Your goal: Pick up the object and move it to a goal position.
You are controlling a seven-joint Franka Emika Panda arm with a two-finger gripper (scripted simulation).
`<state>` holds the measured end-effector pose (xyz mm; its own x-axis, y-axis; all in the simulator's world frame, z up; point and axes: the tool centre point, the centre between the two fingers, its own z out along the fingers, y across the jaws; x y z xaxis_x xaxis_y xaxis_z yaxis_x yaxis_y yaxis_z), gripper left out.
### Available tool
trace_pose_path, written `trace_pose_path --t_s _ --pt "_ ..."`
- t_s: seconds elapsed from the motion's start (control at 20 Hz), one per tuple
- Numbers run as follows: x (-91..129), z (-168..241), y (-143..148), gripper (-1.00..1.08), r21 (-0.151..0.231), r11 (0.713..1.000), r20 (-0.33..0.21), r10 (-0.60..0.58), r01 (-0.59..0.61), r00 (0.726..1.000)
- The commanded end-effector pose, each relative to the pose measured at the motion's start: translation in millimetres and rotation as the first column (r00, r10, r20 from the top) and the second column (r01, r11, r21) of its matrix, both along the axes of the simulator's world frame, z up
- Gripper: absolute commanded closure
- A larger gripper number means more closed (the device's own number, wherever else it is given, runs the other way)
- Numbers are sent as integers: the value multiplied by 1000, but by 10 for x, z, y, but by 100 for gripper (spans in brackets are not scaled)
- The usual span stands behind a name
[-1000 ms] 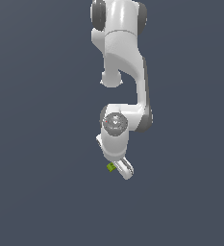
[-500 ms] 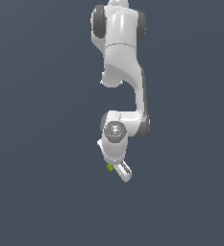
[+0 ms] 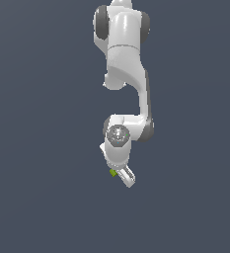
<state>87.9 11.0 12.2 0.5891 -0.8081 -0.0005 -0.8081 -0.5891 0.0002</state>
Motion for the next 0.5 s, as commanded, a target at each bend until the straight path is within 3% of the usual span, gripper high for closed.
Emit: trace_pose_path --t_s 0.0,0.45 --pt "1 2 0 108 0 1000 0 0 0 1000" --pt "-58 106 28 108 0 1000 0 0 0 1000"
